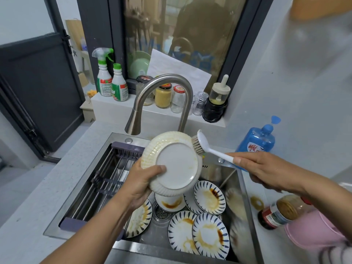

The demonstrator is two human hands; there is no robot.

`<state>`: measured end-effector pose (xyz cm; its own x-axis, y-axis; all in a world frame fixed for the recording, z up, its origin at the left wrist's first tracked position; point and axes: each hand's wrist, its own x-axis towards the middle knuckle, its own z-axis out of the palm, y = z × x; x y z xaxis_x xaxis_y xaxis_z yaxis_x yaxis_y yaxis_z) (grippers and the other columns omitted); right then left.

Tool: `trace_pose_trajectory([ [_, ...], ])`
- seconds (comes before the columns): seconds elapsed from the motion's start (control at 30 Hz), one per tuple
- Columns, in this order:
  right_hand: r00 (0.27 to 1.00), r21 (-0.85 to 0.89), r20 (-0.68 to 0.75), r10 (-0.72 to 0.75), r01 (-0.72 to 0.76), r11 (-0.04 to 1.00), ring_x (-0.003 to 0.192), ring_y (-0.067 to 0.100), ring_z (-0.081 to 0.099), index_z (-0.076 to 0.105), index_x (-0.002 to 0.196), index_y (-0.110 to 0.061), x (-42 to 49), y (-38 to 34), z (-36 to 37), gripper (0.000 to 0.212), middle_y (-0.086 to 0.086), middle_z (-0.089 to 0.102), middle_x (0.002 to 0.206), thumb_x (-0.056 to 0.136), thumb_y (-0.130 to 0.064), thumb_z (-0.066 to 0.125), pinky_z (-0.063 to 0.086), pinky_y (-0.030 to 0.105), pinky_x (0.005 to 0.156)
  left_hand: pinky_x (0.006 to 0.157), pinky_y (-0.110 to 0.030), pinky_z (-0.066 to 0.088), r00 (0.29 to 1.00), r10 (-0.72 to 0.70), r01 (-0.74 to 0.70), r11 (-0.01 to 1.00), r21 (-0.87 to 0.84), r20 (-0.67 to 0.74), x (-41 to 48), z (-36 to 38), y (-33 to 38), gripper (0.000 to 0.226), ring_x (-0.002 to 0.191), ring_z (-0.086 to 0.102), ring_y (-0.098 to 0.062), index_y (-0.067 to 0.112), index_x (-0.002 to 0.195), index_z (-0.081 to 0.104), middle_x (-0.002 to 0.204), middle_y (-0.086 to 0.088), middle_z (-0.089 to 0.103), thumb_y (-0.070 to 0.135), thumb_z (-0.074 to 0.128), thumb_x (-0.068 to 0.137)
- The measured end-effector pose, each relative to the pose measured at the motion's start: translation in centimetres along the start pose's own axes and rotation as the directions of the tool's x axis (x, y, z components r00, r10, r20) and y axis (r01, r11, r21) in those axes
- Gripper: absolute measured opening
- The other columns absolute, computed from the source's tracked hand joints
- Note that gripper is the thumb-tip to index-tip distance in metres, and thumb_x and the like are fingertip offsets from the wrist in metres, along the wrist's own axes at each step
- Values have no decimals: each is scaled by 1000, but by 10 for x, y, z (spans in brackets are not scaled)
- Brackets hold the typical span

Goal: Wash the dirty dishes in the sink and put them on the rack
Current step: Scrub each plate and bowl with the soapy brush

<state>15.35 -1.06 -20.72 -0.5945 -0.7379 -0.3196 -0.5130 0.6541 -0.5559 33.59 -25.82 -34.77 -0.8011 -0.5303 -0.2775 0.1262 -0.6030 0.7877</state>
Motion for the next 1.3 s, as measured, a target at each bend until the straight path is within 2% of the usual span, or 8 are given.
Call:
trace_pose_trajectory([
  [0.2, 985, 257, -172, 27, 18, 966, 38, 3, 46, 68, 113, -47, 8, -23, 26, 29, -13, 54, 49, 86, -53, 73, 35, 14, 38, 82, -45, 60, 990, -56, 85, 969, -233, 129, -4, 13, -9, 76, 113, 68, -38, 0, 131, 57, 125, -26, 67, 2, 83, 60],
  [0.33, 986, 296, -166, 36, 15, 955, 64, 2, 71, 76, 98, -22, 26, -42, 34, 29, -11, 76, 74, 75, -37, 88, 50, 13, 52, 80, -43, 61, 974, -63, 106, 976, -189, 219, -9, 29, -10, 70, 111, 69, -37, 0, 129, 59, 122, -25, 69, 2, 82, 63],
  [0.5, 993, 86, -116, 32, -22, 996, 66, 1, 70, 73, 85, -21, 28, -48, 23, 34, -10, 76, 75, 65, -39, 94, 48, 13, 53, 82, -41, 61, 975, -18, -37, 969, 242, 223, -11, 20, 16, 73, 106, 72, -37, 5, 121, 64, 112, -17, 75, 15, 92, 54],
  [0.73, 985, -374, -81, -153, 112, 921, 83, 16, 64, 66, 101, -28, 35, -71, 25, 41, -7, 68, 89, 72, -50, 86, 53, 31, 69, 67, -21, 53, 923, -47, -270, 630, 728, 383, -10, 38, 40, 39, 84, 70, -10, 21, 104, 71, 91, 4, 73, -3, 79, 74],
  [0.83, 965, -475, -121, -233, 150, 867, 90, 12, 60, 44, 139, -57, 24, -68, 15, 55, -16, 64, 98, 88, -73, 53, 51, 32, 71, 72, -28, 59, 975, 17, -166, 710, 684, 219, -6, 30, 29, 42, 93, 70, -16, 23, 106, 69, 100, 1, 73, -1, 81, 74],
  [0.97, 943, -691, -31, -332, 220, 688, 86, 12, 60, 18, 145, -70, -1, -67, 9, 60, -17, 57, 89, 87, -74, 2, 42, 28, 61, 68, -24, 54, 998, 57, -69, 810, 582, 38, 1, 19, 21, 44, 92, 66, -20, 21, 107, 65, 100, -1, 71, -6, 79, 75],
  [1.1, 937, -778, 34, -349, 244, 579, 84, 17, 62, 10, 148, -67, -5, -67, 25, 52, -13, 56, 91, 96, -70, 8, 53, 36, 70, 77, -28, 56, 997, 75, -79, 789, 609, 33, 6, 17, 17, 49, 98, 65, -21, 19, 111, 64, 103, -1, 70, -5, 83, 73],
  [1.3, 982, -546, -107, -153, 71, 835, 64, 1, 50, 39, 141, -65, 6, -31, -3, 45, -19, 52, 72, 99, -64, 25, 33, 21, 54, 88, -51, 61, 998, 59, -55, 927, 370, 0, -5, 10, 12, 50, 103, 70, -30, 19, 113, 63, 110, -10, 72, -9, 79, 74],
])
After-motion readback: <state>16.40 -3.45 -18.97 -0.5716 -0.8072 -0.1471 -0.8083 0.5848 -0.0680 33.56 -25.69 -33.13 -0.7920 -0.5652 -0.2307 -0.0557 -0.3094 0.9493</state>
